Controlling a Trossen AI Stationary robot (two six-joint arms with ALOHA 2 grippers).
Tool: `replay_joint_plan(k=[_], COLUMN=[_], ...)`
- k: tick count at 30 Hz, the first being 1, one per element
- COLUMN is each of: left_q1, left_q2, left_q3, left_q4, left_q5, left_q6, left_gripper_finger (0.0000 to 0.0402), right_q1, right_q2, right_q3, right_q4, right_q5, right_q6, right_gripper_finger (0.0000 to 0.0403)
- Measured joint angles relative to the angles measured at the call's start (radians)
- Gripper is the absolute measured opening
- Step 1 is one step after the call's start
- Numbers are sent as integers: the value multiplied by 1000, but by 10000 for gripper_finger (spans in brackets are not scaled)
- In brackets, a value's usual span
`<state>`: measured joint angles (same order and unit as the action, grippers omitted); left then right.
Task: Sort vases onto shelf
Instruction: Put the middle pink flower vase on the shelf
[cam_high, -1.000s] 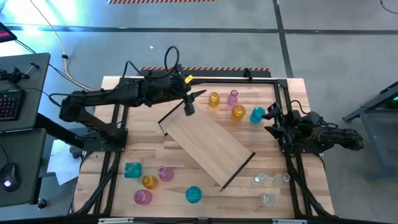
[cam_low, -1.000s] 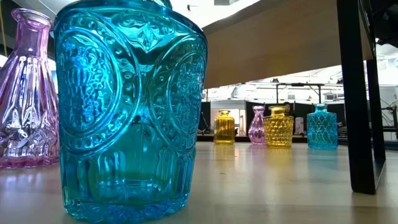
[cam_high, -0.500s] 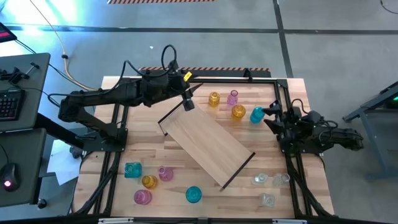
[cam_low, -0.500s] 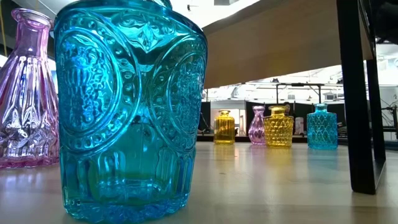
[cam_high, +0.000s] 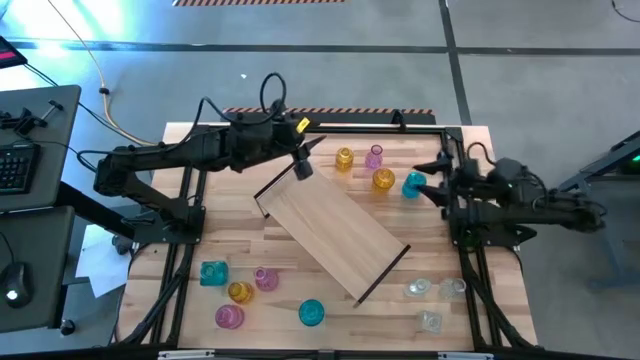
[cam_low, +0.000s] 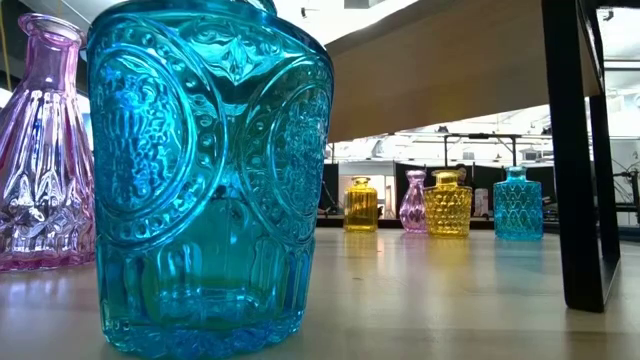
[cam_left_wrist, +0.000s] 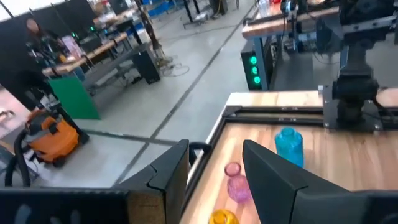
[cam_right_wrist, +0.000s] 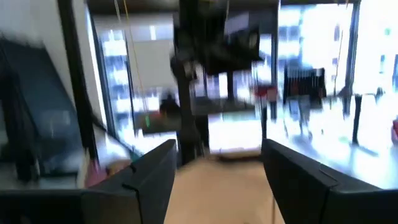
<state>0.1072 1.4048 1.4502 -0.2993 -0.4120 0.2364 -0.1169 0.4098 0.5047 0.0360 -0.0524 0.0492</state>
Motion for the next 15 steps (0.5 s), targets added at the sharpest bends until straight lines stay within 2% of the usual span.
replay_joint_plan(k=[6,12,15], left_q1=[-46,-156,-234], left_q2=[-24,-82,-103], left_q3=[-1,0,0], left_q4=[-210,-570,-728], left_q5=[1,13,19], left_q6=[-16,-214,-338], left_gripper_finger=[142,142,142], right_q1=[0,0,0], right_q2=[255,409,442], right_q3=[248,392,421], right_q4=[-299,-426,-450], right_q5=[0,7,60], right_q6=[-28,-29,-33], right_gripper_finger=[229,229,229])
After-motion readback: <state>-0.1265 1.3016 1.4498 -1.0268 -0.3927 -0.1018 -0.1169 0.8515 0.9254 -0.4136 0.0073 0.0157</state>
